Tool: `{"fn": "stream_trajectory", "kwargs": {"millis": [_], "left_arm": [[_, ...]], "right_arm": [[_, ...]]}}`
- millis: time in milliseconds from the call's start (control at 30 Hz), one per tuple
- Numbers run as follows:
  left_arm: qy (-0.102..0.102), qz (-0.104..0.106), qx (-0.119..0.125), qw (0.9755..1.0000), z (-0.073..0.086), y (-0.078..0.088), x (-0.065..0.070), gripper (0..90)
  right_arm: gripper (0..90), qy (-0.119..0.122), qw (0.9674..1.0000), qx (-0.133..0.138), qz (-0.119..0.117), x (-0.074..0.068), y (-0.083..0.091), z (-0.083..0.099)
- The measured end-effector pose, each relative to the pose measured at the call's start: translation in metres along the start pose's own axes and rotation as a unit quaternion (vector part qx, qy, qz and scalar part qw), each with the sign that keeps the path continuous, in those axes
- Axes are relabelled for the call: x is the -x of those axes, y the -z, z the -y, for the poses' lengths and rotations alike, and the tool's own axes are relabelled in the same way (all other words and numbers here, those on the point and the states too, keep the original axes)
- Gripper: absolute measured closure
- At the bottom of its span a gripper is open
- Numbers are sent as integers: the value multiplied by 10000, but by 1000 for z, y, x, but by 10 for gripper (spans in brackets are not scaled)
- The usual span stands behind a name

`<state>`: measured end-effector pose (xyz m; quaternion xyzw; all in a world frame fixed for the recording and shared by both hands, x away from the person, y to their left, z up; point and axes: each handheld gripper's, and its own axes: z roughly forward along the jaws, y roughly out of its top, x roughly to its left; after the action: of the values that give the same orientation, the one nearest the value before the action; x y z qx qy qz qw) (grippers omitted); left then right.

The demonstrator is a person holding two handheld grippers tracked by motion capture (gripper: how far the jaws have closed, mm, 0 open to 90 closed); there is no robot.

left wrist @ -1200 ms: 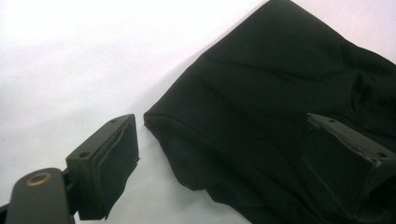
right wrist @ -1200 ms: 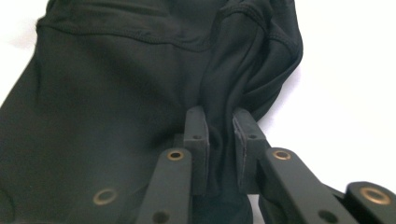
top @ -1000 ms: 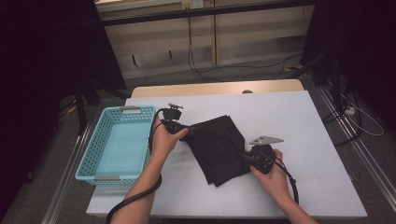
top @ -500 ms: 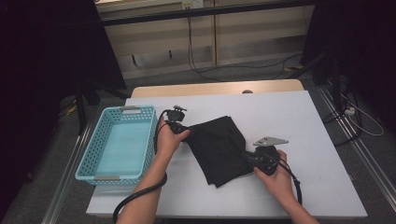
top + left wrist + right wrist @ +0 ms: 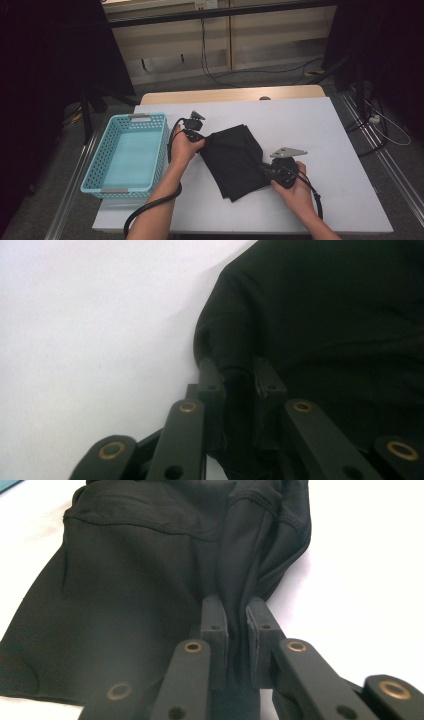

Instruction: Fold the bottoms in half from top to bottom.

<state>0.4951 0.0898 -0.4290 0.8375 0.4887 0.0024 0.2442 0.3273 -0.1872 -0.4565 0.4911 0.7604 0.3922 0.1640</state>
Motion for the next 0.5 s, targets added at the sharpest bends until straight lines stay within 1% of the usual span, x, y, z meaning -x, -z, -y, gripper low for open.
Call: {"fn": "stream_trajectory", "kwargs": {"millis": [33, 67, 100, 133, 167, 200, 233, 267, 300, 367, 400, 433, 467, 500], "left_arm": [[102, 104, -69, 9999, -5, 9, -3, 797], [102, 104, -69, 9999, -5, 9, -3, 798], [167, 177, -132, 9996, -11, 19, -5, 799], [167, 177, -132, 9996, -11, 19, -5, 800], [165, 198, -212, 9994, -17, 27, -5, 801], [165, 198, -212, 9994, -17, 27, -5, 802], [144, 198, -265, 9993, -24, 36, -4, 802], [144, 198, -265, 9993, -24, 36, -4, 803], [114, 167, -290, 9994, -29, 44, -3, 803], [96, 148, -298, 9994, -33, 50, -2, 803], [96, 148, -298, 9994, -33, 50, -2, 804], [75, 127, -301, 9994, -36, 56, -1, 804], [75, 127, -301, 9994, -36, 56, -1, 804], [90, 131, -304, 9994, -39, 61, -1, 804]], "right_arm": [[816, 98, 9999, 69, 37, -2, 3, -1], [816, 98, 9999, 69, 37, -2, 3, -1], [817, 97, 9998, 161, -1, -4, 6, -3], [817, 97, 9998, 161, -1, -4, 6, -3], [818, 89, 9997, 235, -46, -5, 7, -5], [818, 89, 9997, 235, -46, -5, 7, -5], [818, 8, 9995, 288, -125, -6, 8, -7], [818, 8, 9995, 288, -125, -6, 8, -7], [819, 11, 9992, 359, -164, -9, 9, -9], [819, 87, 9990, 406, -159, -13, 11, -11], [819, 88, 9988, 440, -174, -15, 11, -12], [819, 94, 9987, 457, -197, -16, 12, -12], [819, 94, 9987, 457, -197, -16, 12, -12], [819, 89, 9983, 515, -243, -19, 13, -14]]}}
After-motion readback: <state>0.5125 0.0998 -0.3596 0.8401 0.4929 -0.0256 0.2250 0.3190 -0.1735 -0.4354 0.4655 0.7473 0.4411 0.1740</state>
